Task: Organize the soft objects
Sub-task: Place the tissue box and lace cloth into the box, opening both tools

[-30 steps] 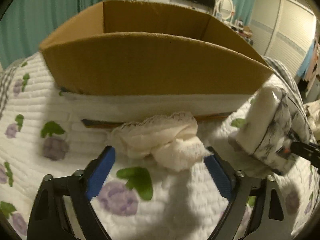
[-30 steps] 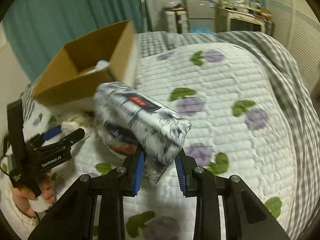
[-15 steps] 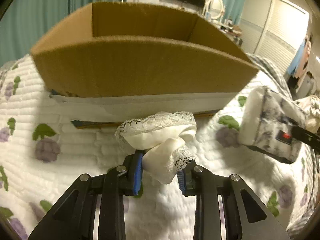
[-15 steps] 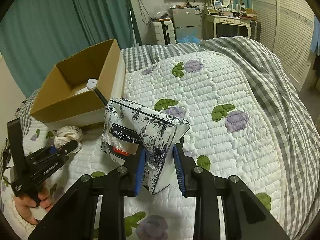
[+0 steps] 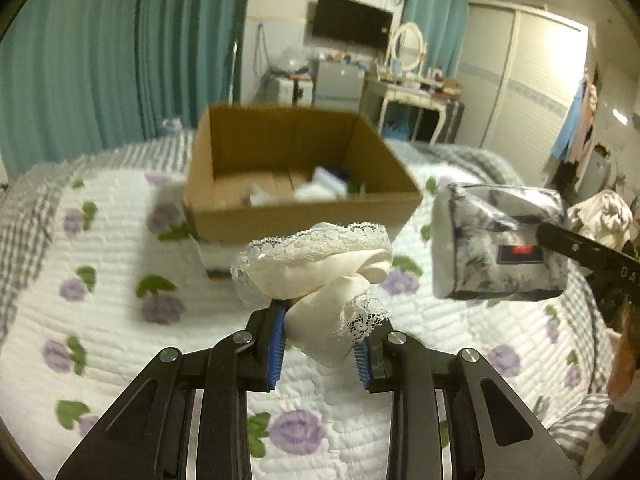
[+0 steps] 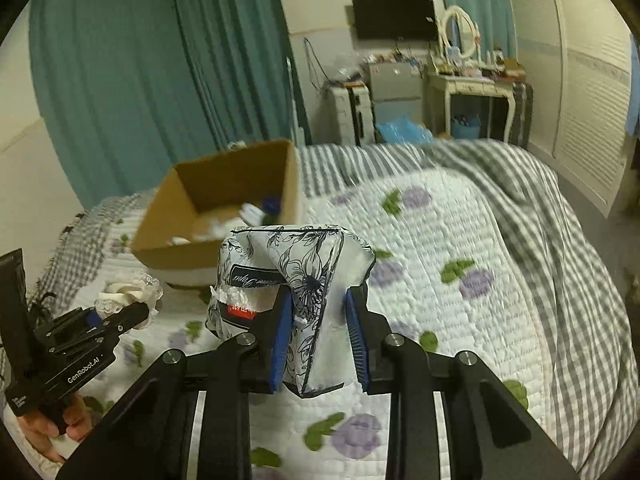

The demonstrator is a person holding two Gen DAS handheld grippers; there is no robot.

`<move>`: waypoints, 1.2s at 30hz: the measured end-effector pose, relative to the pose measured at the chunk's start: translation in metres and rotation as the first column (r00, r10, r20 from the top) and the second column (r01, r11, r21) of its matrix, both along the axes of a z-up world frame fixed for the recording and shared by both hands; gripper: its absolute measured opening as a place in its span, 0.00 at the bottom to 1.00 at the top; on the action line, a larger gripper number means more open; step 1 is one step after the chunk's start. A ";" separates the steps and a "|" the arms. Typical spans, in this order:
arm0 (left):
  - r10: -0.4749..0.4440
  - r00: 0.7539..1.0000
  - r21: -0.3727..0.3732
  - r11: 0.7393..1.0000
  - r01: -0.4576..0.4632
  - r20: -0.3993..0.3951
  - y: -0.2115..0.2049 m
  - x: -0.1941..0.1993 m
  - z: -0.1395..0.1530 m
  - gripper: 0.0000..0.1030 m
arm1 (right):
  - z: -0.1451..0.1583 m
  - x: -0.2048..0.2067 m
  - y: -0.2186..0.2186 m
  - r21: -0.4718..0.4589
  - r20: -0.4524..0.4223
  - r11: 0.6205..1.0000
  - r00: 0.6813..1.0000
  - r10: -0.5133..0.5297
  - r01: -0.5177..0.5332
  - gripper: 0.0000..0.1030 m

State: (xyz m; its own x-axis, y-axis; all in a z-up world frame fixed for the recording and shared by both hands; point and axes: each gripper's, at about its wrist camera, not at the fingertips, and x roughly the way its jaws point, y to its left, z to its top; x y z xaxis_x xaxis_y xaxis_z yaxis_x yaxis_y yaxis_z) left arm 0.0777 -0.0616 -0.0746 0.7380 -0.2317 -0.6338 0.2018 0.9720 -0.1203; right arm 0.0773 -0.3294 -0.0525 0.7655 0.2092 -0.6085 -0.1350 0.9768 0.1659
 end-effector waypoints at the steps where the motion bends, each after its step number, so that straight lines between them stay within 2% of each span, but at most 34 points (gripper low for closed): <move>1: 0.000 1.000 -0.002 1.000 0.000 0.017 -0.002 0.000 0.008 0.27 | 0.007 0.000 0.004 -0.005 0.013 1.000 1.000 0.009 -0.009 0.26; 8: -0.013 0.991 0.016 1.000 0.011 0.130 0.002 0.010 0.057 0.27 | 0.056 0.027 0.040 -0.016 0.109 0.997 0.991 0.078 -0.077 0.25; 13: -0.003 0.987 0.030 1.000 -0.002 0.159 0.008 0.044 0.068 0.27 | 0.071 0.075 0.072 -0.036 0.143 0.993 0.983 0.117 -0.113 0.19; 14: 0.004 0.987 0.039 0.999 -0.010 0.159 0.009 0.056 0.067 0.27 | 0.070 0.090 0.080 -0.031 0.136 0.991 0.982 0.132 -0.129 0.13; 15: 0.007 0.988 0.045 0.999 -0.014 0.157 0.010 0.068 0.065 0.27 | 0.066 0.105 0.088 -0.030 0.127 0.990 0.982 0.141 -0.139 0.12; 18: 0.016 0.992 0.046 0.999 -0.022 0.124 0.013 0.098 0.051 0.27 | 0.053 0.145 0.107 -0.046 0.116 0.987 0.981 0.157 -0.152 0.12; 21: 0.030 0.996 0.049 0.998 -0.034 0.088 0.013 0.122 0.030 0.27 | 0.037 0.177 0.113 -0.006 0.085 0.986 0.982 0.167 -0.167 0.12; 23: 0.027 0.997 0.052 0.998 -0.031 0.070 0.011 0.130 0.020 0.30 | 0.025 0.199 0.117 0.013 0.061 0.984 0.983 0.175 -0.176 0.12; 26: 0.032 0.997 0.062 0.997 -0.037 0.072 0.008 0.136 0.010 0.31 | 0.014 0.219 0.121 -0.023 0.050 0.988 0.987 0.153 -0.152 0.12; 27: 0.032 0.997 0.073 0.997 -0.038 0.077 0.008 0.138 0.007 0.31 | 0.014 0.223 0.121 -0.030 0.047 0.989 0.988 0.148 -0.146 0.15; 28: 0.035 0.996 0.083 0.996 -0.042 0.081 0.006 0.139 0.008 0.35 | 0.015 0.227 0.119 -0.027 0.057 0.990 0.989 0.140 -0.139 0.19; 29: 0.042 0.995 0.101 0.994 -0.051 0.087 0.006 0.141 0.007 0.50 | 0.018 0.228 0.116 -0.013 0.073 0.991 0.988 0.135 -0.135 0.32; 30: 0.049 0.995 0.119 0.991 -0.060 0.088 0.004 0.142 0.007 0.59 | 0.021 0.227 0.113 0.001 0.087 0.991 0.987 0.132 -0.133 0.50; 31: 0.056 0.995 0.129 0.989 -0.067 0.087 0.004 0.144 0.007 0.73 | 0.025 0.225 0.109 0.011 0.100 0.991 0.986 0.130 -0.132 0.61; 32: 0.070 0.993 0.136 0.987 -0.082 0.091 0.004 0.145 0.008 0.77 | 0.028 0.222 0.107 0.018 0.113 0.991 0.985 0.130 -0.133 0.78; 36: 0.108 0.987 0.110 0.987 -0.121 0.122 0.007 0.139 0.023 0.78 | 0.054 0.204 0.099 0.015 0.171 0.992 0.978 0.121 -0.126 0.79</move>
State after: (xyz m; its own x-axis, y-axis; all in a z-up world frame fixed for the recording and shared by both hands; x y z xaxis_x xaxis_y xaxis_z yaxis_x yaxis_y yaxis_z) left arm 0.2171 -0.0544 -0.0515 0.8253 -0.0709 -0.5603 0.0941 0.9955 0.0126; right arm 0.2808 -0.2299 0.0016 0.8242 0.3223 -0.4657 -0.2826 0.9466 0.1549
